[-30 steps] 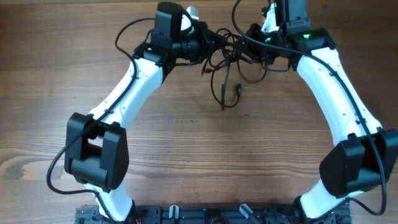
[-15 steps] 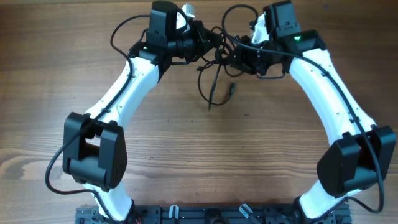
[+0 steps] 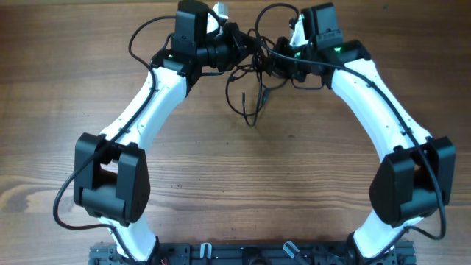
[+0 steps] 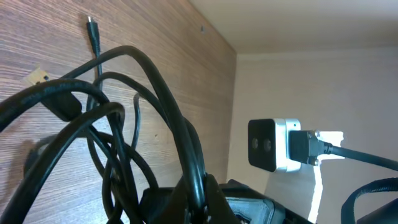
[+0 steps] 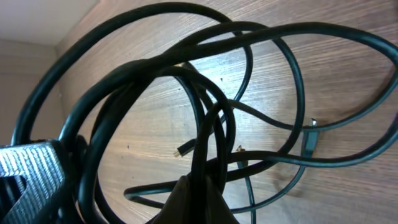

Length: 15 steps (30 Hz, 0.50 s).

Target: Untangle cables

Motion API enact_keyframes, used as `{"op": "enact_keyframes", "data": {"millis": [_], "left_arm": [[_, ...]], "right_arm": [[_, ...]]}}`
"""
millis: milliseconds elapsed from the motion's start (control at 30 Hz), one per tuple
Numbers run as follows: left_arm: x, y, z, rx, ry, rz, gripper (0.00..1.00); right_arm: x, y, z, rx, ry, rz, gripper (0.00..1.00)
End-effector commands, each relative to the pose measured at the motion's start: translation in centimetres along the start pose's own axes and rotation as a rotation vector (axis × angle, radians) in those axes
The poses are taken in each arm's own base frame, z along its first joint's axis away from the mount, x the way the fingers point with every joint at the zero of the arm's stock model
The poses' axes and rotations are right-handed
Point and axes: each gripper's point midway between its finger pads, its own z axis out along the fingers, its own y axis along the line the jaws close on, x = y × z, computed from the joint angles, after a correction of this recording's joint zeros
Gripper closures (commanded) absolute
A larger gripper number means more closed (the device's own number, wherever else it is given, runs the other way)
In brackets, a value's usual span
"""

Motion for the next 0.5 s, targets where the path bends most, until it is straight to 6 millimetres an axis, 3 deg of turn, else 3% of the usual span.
{"op": "enact_keyframes", "data": {"millis": [0,100,200,467], "left_arm": [[1.8,-1.4,-0.6,0.027,0.059,0.014,0.96],[1.9,0.1,-0.6,-0.038,0.053,0.073,0.96],[1.0,3.8,-1.1,-0.214,-0.031,0.005,0.96],[1.3,5.5,-1.5,-0.297,-0.04,-0.028,0.96]], "right_arm": [[-2.2,0.1,-0.4,-0.009,-0.072,-0.106,0.96],[-4.1,0.1,-4.3,-0.014,-0.147,-0.162,0.96],[-4.6,1.8,-10.8,0.001,-0.256,-0.288,0.96],[-2.9,8.0,-25.0,-0.053,-0.584,-0.433,0.96]]}}
